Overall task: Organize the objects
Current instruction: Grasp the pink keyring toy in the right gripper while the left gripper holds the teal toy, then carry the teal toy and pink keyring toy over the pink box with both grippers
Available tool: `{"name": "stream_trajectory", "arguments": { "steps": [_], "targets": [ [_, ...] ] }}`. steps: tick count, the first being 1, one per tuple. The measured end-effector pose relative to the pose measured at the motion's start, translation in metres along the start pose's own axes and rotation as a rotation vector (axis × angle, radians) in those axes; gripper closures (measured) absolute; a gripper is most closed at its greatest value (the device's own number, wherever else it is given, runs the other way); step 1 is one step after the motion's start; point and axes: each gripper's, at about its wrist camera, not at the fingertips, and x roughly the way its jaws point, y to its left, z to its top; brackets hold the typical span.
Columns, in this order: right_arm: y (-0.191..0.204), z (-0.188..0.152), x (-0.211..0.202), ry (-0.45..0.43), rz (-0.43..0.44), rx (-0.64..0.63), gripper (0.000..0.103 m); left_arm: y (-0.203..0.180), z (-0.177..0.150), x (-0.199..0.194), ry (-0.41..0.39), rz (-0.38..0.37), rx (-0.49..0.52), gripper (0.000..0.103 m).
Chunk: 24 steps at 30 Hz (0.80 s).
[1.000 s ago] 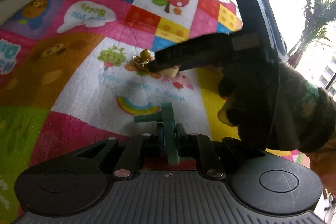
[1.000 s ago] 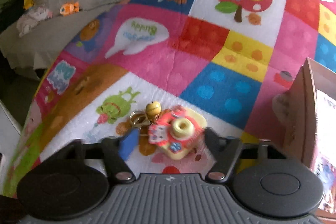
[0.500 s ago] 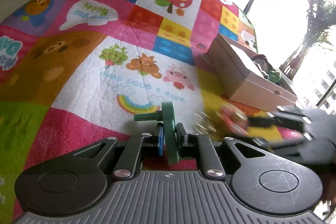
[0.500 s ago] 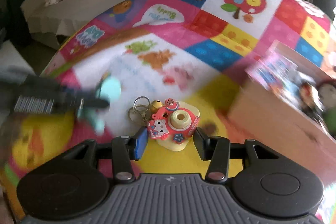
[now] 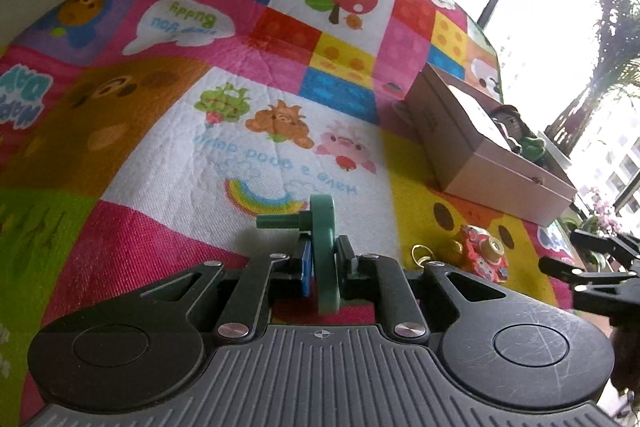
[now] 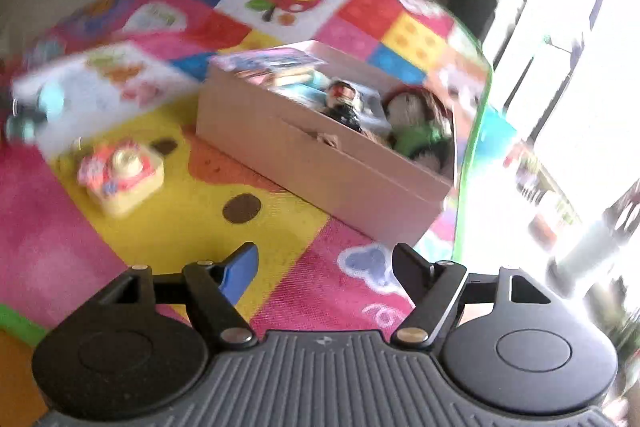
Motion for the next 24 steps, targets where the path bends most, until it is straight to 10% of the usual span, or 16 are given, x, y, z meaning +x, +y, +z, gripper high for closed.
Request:
{"name": "stream_trajectory", "arguments": {
  "steps": [9, 12, 15, 24],
  "targets": [
    [0.058, 0.015, -0.005, -0.049, 0.328, 0.054, 0.028, 0.0, -0.001, 0.0, -0.001, 0.003, -0.01, 0.088],
    [0.075, 0.023, 0.006, -0.053, 0.34, 0.048, 0.053, 0.0, -0.001, 0.0, -0.002, 0.001, -0.011, 0.088],
    [0.074, 0.026, 0.011, -0.03, 0.357, 0.043, 0.053, 0.001, -0.001, 0.0, -0.002, -0.001, -0.013, 0.088],
    [0.026, 0.002, 0.008, -0.069, -0.077, -0.124, 0.05, 0.001, -0.003, 0.0, -0.012, -0.007, -0.025, 0.088]
  ]
}}
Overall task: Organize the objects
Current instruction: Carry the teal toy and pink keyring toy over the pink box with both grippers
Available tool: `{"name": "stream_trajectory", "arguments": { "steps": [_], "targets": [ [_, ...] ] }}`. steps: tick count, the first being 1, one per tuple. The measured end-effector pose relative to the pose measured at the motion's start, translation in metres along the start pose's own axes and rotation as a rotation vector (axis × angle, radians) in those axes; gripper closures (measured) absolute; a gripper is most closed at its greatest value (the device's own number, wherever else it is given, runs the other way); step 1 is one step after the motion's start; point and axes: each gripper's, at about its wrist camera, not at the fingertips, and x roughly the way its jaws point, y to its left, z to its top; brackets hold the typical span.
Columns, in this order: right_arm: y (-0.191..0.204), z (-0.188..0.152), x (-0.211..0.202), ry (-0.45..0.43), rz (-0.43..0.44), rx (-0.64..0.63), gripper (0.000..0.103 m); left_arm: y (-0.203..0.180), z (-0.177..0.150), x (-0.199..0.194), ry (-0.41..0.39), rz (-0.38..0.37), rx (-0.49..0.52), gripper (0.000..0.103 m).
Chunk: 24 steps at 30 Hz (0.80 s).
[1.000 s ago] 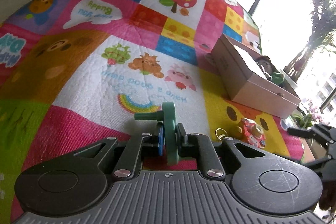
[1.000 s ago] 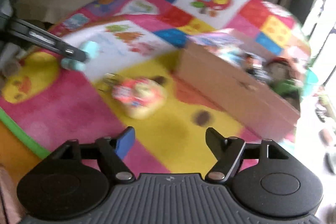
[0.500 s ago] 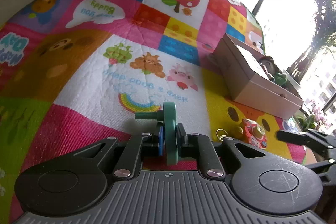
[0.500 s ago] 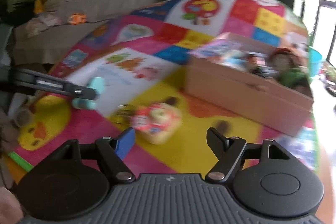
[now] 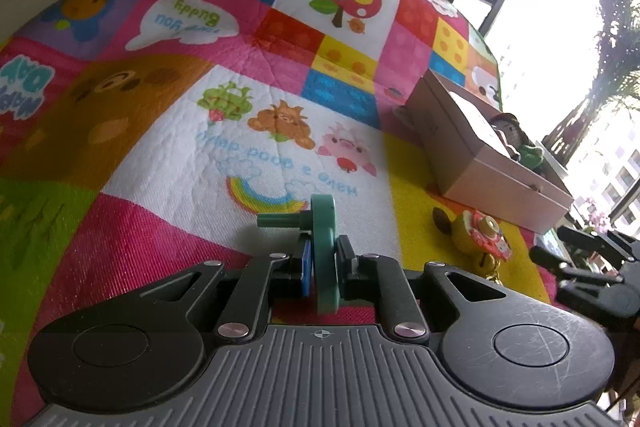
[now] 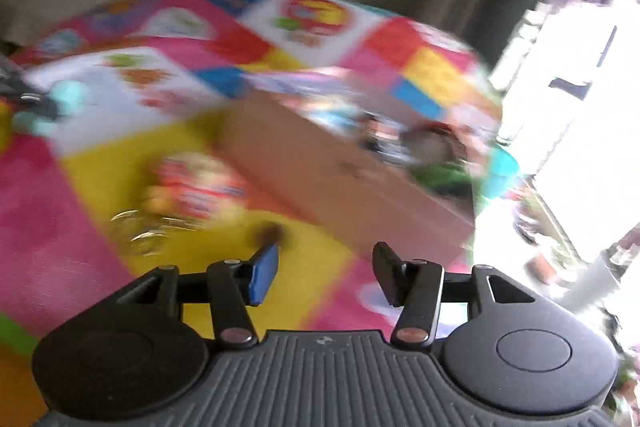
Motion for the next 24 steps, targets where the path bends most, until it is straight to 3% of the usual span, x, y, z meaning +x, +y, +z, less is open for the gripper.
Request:
{"name": "stream_trajectory", "arguments": {
  "steps": [4, 8, 10, 14, 15, 16, 20, 24],
  "targets": [
    [-0.027, 0.007, -0.002, 0.04, 0.172, 0.302, 0.022, 0.001, 0.0, 0.0, -0.001, 0.004, 0.001, 0.088],
    [-0.012, 0.019, 0.007, 0.044, 0.319, 0.482, 0.021, -0.002, -0.001, 0.0, -0.005, 0.018, 0.011, 0.088],
    [0.011, 0.028, 0.015, 0.063, 0.336, 0.469, 0.022, -0.003, -0.001, 0.0, -0.006, 0.022, 0.015, 0.088],
    [0.048, 0.043, 0.038, 0.091, 0.268, 0.403, 0.024, -0.003, -0.003, 0.0, -0.013, 0.019, 0.013, 0.088],
    [0.053, 0.045, 0.042, 0.092, 0.254, 0.387, 0.029, -0.002, -0.003, -0.001, -0.012, 0.018, 0.012, 0.088],
    [0.055, 0.046, 0.043, 0.079, 0.235, 0.362, 0.045, -0.002, -0.003, -0.001, -0.012, 0.018, 0.012, 0.088],
    [0.048, 0.047, 0.035, 0.056, 0.288, 0.307, 0.045, -0.002, -0.002, -0.001, -0.011, 0.017, 0.009, 0.088],
    [0.03, 0.044, -0.002, -0.024, 0.334, 0.272, 0.045, -0.006, -0.002, -0.002, -0.016, 0.024, 0.004, 0.089]
  ]
}}
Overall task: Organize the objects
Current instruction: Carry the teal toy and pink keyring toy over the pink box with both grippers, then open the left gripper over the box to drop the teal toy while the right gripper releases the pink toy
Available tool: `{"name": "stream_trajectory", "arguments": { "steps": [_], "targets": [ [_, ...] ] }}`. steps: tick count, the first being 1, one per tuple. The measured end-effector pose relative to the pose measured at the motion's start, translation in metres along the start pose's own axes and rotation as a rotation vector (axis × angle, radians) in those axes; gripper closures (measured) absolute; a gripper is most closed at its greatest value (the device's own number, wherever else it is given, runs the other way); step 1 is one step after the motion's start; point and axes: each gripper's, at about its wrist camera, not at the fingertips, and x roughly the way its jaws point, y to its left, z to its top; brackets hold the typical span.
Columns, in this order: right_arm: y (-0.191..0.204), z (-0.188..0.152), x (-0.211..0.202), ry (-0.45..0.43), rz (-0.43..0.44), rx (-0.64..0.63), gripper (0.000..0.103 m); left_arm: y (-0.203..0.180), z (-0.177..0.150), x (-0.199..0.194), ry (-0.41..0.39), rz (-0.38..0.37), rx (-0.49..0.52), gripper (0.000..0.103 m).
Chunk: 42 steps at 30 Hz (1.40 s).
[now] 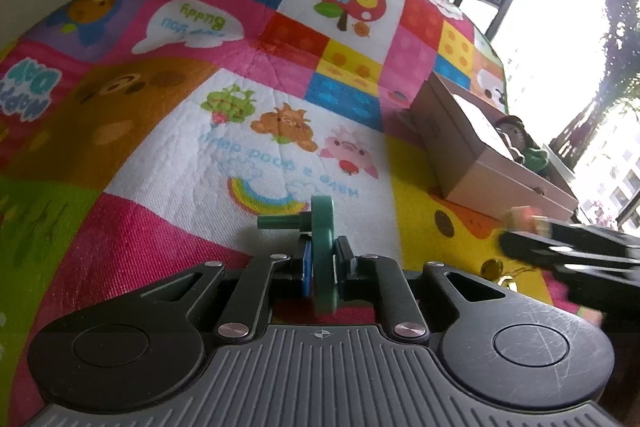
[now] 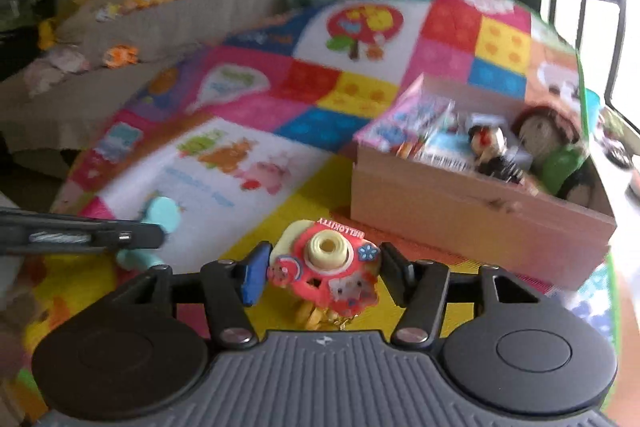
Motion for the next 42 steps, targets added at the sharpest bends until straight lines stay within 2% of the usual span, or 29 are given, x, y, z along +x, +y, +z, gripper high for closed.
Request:
{"name": "stream_trajectory", "arguments": {
  "steps": [2, 5, 9, 13, 15, 17, 18, 20, 22, 26, 29, 32, 36, 40, 41, 42],
  "targets": [
    [-0.007, -0.001, -0.028, -0.054, 0.008, -0.018, 0.045, -0.008, 0.003, -0.002, -0.006, -0.022, 0.023, 0.089],
    [-0.019, -0.004, -0.065, -0.13, -0.013, -0.04, 0.045, -0.035, 0.022, -0.009, -0.037, -0.098, 0.073, 0.089],
    [-0.041, -0.01, -0.096, -0.209, -0.051, -0.002, 0.045, -0.101, 0.062, -0.009, -0.111, -0.222, 0.193, 0.089],
    [-0.057, -0.019, -0.103, -0.246, -0.065, 0.053, 0.045, -0.165, 0.091, 0.02, -0.156, -0.261, 0.266, 0.089],
    [-0.063, -0.026, -0.103, -0.249, -0.065, 0.074, 0.045, -0.188, 0.1, 0.047, -0.146, -0.295, 0.248, 0.088],
    [-0.068, -0.033, -0.103, -0.25, -0.076, 0.085, 0.045, -0.203, 0.102, 0.077, -0.081, -0.318, 0.23, 0.085],
    [-0.072, -0.036, -0.103, -0.249, -0.081, 0.09, 0.045, -0.21, 0.101, 0.091, -0.05, -0.315, 0.232, 0.085],
    [-0.077, -0.042, -0.102, -0.244, -0.088, 0.104, 0.045, -0.217, 0.094, 0.103, -0.044, -0.279, 0.246, 0.085],
    [-0.084, -0.048, -0.101, -0.238, -0.097, 0.119, 0.045, -0.216, 0.088, 0.104, -0.07, -0.253, 0.243, 0.085],
    [-0.096, -0.053, -0.096, -0.214, -0.092, 0.154, 0.045, -0.198, 0.076, 0.086, -0.073, -0.233, 0.224, 0.085],
    [-0.102, -0.051, -0.089, -0.183, -0.064, 0.179, 0.045, -0.174, 0.064, 0.068, -0.078, -0.233, 0.243, 0.085],
    [-0.106, -0.038, -0.089, -0.18, -0.033, 0.192, 0.045, -0.142, 0.043, 0.045, -0.048, -0.239, 0.238, 0.085],
    [-0.117, 0.016, -0.099, -0.25, 0.016, 0.205, 0.045, -0.115, 0.021, 0.041, 0.027, -0.225, 0.211, 0.085],
    [-0.13, 0.092, -0.091, -0.35, -0.042, 0.217, 0.042, -0.091, 0.015, 0.037, 0.047, -0.229, 0.158, 0.085],
    [-0.135, 0.11, -0.084, -0.369, -0.069, 0.24, 0.036, -0.087, 0.015, 0.037, 0.047, -0.23, 0.148, 0.086],
    [-0.14, 0.126, -0.074, -0.373, -0.094, 0.253, 0.016, -0.085, 0.016, 0.037, 0.05, -0.233, 0.139, 0.085]
  ]
}}
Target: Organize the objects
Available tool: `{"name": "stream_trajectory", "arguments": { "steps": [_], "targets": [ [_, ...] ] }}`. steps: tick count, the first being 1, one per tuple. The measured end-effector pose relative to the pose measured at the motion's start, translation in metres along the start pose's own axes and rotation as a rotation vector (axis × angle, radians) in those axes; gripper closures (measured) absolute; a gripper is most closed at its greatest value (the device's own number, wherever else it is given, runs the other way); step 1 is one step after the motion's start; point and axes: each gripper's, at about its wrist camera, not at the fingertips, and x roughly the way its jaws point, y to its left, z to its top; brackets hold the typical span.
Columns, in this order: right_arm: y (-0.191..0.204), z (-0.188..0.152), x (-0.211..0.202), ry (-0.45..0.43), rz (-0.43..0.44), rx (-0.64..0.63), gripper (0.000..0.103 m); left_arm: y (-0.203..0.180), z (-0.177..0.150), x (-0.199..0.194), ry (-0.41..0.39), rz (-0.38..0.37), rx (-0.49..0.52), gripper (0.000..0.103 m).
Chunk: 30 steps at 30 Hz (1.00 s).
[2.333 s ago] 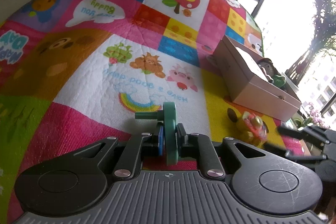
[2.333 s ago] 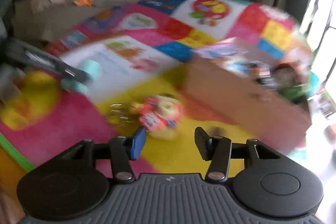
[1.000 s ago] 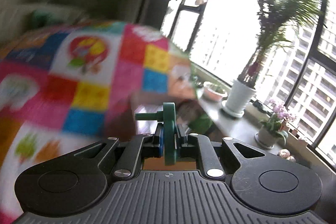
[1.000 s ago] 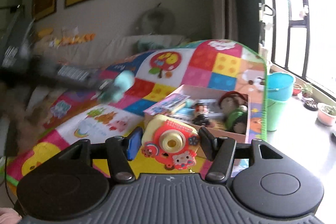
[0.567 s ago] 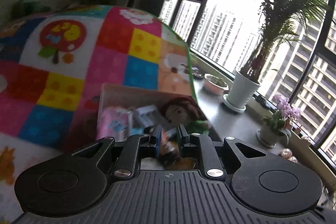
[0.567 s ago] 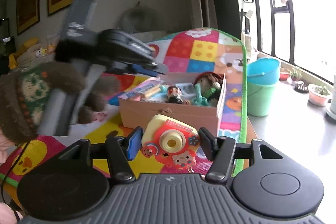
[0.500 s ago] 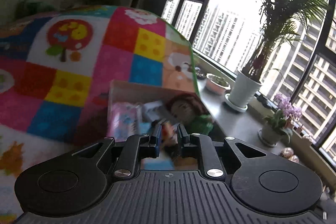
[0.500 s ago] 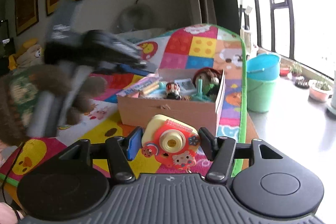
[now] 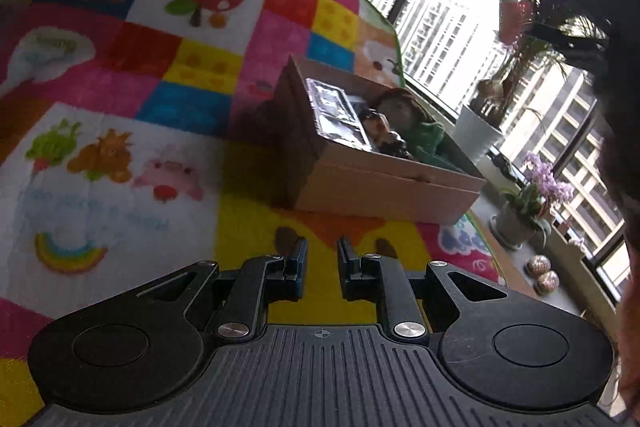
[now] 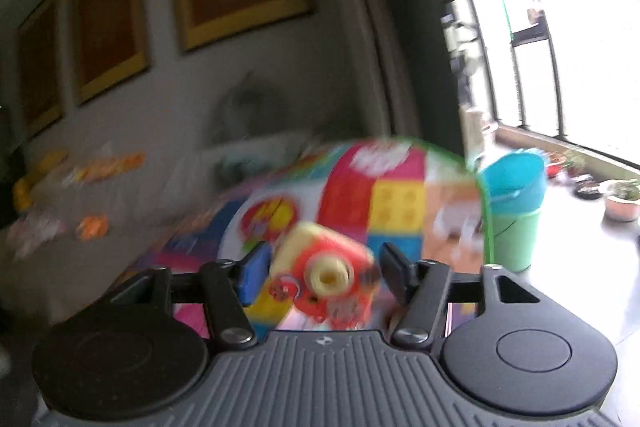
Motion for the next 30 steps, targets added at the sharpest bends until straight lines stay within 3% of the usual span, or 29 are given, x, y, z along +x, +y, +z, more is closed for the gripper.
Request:
{"name": "stream_trajectory", "arguments": {
  "steps": [1, 4, 8, 13, 15, 18, 21, 23, 26, 29, 30],
  "targets": [
    [-0.001, 0.008, 0.014, 0.018, -0.01, 0.001, 0.011, 0.003, 0.0, -0.002, -0.002, -0.001, -0.009, 0.085],
    [-0.016, 0.012, 0.036, 0.084, -0.05, 0.035, 0.011, 0.01, 0.002, -0.007, -0.02, 0.0, -0.028, 0.086],
    [-0.035, -0.017, 0.019, 0.124, -0.111, -0.008, 0.012, 0.018, 0.014, 0.001, -0.033, -0.009, -0.049, 0.086],
    [-0.042, -0.057, -0.001, 0.2, -0.164, -0.14, 0.012, 0.002, 0.046, 0.021, -0.102, -0.042, 0.004, 0.085],
    [-0.042, -0.069, -0.008, 0.21, -0.163, -0.161, 0.012, -0.007, 0.06, 0.033, -0.12, -0.039, 0.022, 0.085],
    [-0.042, -0.078, -0.011, 0.215, -0.139, -0.149, 0.012, -0.018, 0.075, 0.059, -0.101, 0.042, 0.061, 0.085],
    [-0.044, -0.085, -0.011, 0.214, -0.121, -0.118, 0.012, -0.027, 0.08, 0.072, -0.107, 0.077, 0.088, 0.085],
    [-0.047, -0.09, -0.012, 0.219, -0.111, -0.1, 0.012, -0.031, 0.08, 0.081, -0.076, 0.05, 0.093, 0.084],
    [-0.051, -0.1, -0.011, 0.232, -0.104, -0.086, 0.012, -0.038, 0.078, 0.089, -0.077, 0.069, 0.122, 0.084],
    [-0.055, -0.108, -0.015, 0.24, -0.092, -0.081, 0.012, -0.027, 0.088, 0.076, -0.075, -0.012, 0.028, 0.084],
    [-0.055, -0.11, -0.017, 0.242, -0.082, -0.083, 0.012, -0.023, 0.092, 0.069, -0.097, -0.003, 0.009, 0.084]
  ]
}}
